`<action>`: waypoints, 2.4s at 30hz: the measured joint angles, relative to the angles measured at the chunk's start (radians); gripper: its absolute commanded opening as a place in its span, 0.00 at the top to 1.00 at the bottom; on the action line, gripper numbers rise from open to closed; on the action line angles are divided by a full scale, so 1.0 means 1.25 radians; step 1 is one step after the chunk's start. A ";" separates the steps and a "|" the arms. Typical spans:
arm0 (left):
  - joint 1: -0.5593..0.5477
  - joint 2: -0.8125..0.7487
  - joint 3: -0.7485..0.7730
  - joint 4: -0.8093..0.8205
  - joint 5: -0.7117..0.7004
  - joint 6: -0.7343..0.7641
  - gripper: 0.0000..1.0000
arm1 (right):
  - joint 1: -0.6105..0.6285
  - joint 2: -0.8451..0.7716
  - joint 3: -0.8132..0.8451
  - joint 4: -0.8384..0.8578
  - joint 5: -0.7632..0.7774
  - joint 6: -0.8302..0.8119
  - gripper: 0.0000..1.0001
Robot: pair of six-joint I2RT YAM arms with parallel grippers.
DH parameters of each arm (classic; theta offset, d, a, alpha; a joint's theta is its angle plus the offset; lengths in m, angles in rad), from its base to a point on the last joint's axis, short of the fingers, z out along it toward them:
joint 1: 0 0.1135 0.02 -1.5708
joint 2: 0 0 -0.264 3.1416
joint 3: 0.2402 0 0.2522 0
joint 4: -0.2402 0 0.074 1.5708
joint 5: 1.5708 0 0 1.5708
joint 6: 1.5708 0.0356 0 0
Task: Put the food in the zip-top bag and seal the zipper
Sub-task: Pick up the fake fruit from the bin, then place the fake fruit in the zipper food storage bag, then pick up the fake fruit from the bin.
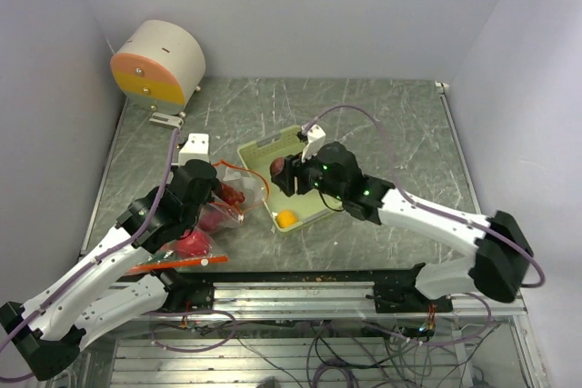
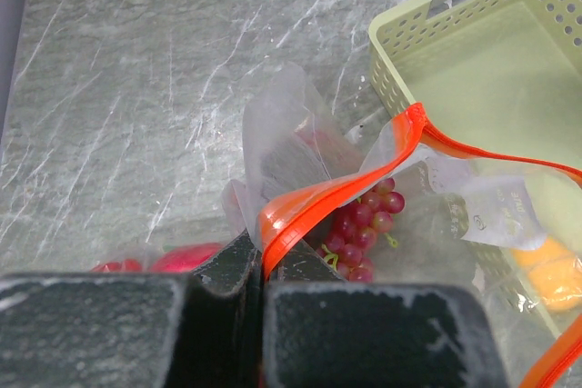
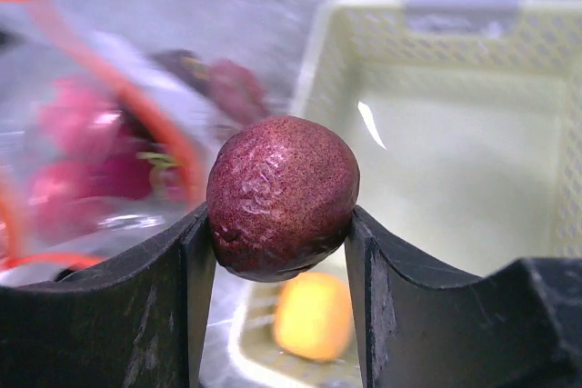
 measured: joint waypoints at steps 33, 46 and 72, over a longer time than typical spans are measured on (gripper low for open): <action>0.000 0.013 0.000 0.002 0.019 -0.003 0.93 | 0.160 -0.044 0.094 0.059 -0.002 -0.098 0.13; 0.000 -0.002 0.000 0.002 0.028 -0.003 0.93 | 0.104 -0.124 -0.020 -0.205 0.176 0.070 0.15; 0.000 0.008 0.000 0.005 0.033 -0.003 0.93 | 0.049 0.188 -0.010 -0.171 -0.035 0.070 0.75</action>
